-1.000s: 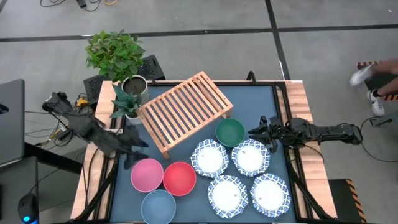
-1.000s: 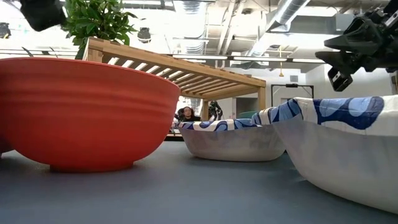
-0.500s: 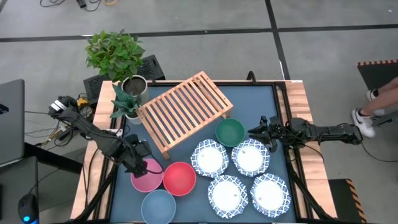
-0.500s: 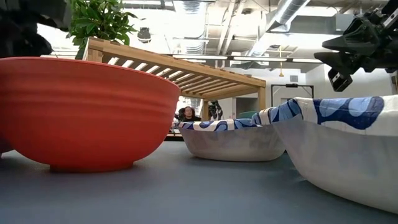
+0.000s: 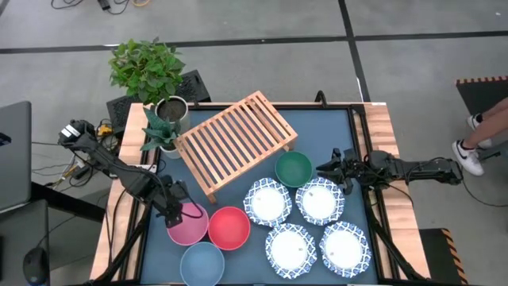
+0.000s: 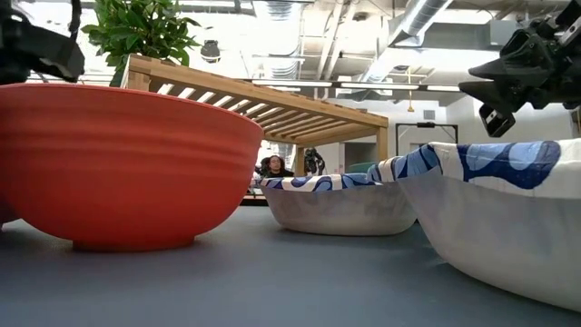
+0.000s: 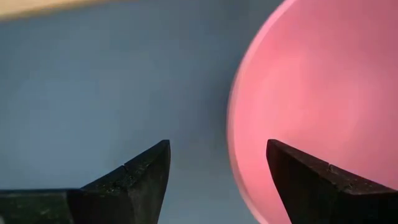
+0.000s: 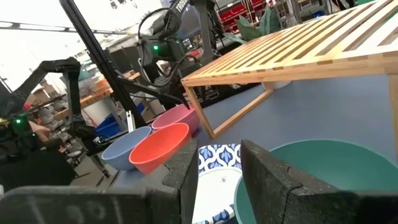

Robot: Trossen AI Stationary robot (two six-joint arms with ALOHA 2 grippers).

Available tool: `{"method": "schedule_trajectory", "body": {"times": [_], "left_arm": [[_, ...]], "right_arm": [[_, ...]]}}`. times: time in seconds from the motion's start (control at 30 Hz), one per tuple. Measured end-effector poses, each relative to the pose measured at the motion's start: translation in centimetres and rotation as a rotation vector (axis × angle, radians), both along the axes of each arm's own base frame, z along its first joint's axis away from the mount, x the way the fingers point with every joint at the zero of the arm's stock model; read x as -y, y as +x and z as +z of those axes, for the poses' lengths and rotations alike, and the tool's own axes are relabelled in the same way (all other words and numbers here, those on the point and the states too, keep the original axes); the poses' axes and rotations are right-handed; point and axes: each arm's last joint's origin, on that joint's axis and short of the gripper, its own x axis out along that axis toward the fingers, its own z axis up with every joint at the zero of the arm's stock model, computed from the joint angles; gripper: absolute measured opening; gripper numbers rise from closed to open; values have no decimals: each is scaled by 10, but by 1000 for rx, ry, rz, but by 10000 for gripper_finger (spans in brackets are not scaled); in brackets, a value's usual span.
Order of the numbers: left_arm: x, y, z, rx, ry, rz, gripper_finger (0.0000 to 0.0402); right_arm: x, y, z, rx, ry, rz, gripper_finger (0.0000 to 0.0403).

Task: Place and stack bowls onto a shelf
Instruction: Put the pink bowl on the shelf

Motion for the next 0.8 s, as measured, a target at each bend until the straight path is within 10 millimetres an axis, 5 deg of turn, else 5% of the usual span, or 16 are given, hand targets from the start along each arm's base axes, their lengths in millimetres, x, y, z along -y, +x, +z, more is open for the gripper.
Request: {"method": "schedule_trajectory", "body": {"times": [0.17, 0.43, 0.8], "left_arm": [[0, -2, -10, -66, -11, 9, 187], [1, -3, -13, -108, -30, 6, 15], [3, -3, 4, -173, -68, 64, 0]], "right_arm": [[0, 0, 0, -5, 0, -13, 144], [1, 0, -1, -7, 0, -22, 144], [1, 0, -1, -8, -1, -25, 144]]}}
